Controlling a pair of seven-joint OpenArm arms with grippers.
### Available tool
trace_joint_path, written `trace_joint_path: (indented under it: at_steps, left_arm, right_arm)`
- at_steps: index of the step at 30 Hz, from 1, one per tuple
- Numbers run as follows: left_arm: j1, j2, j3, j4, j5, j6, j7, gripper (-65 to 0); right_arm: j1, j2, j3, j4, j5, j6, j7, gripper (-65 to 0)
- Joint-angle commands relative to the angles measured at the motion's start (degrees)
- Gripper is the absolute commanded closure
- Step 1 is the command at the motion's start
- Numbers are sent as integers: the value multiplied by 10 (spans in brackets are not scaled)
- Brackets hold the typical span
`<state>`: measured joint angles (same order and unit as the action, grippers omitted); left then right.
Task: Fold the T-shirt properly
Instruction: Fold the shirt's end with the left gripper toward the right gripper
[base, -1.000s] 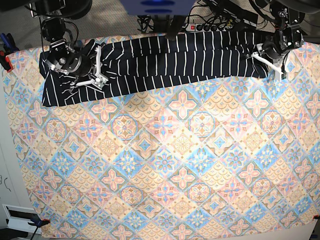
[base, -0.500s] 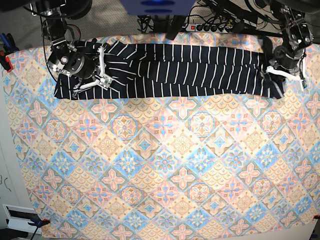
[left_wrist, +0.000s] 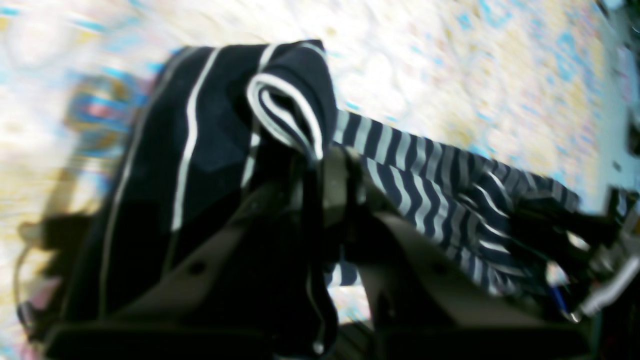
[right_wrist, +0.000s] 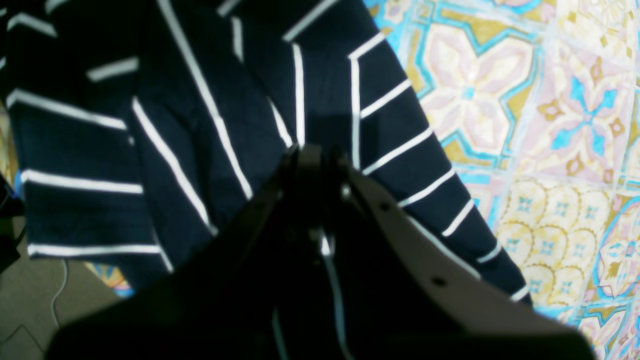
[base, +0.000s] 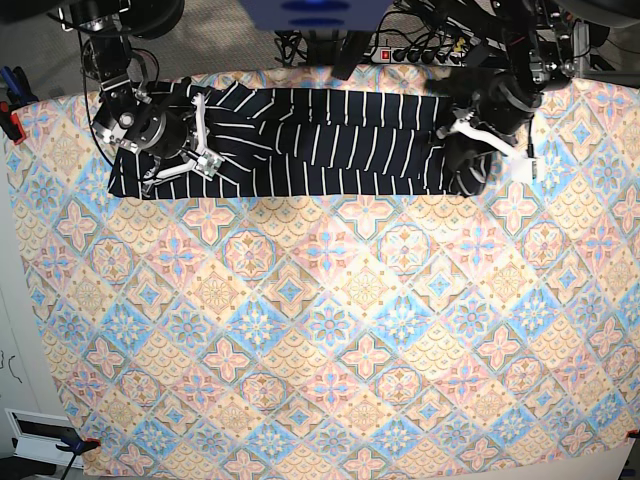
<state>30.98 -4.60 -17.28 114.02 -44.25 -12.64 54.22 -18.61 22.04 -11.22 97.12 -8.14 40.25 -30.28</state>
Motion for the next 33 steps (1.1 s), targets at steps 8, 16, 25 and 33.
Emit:
trace_joint_path:
  at_steps: [8, 16, 25, 33]
  left_arm:
    - [-20, 17, 73, 12, -12, -3, -6, 0]
    - [-58, 17, 145, 9, -8, -3, -5, 0]
    - [-80, 17, 205, -34, -8, -2, -5, 0]
    - [-109, 15, 213, -41, -8, -2, 32, -13]
  right_arm:
    - [-17, 17, 28, 11, 5, -2, 49, -31]
    - [-18, 20, 64, 11, 5, -2, 53, -31]
    - [-18, 31, 64, 11, 5, -2, 53, -31]
    - [-18, 31, 64, 11, 5, -2, 53, -31]
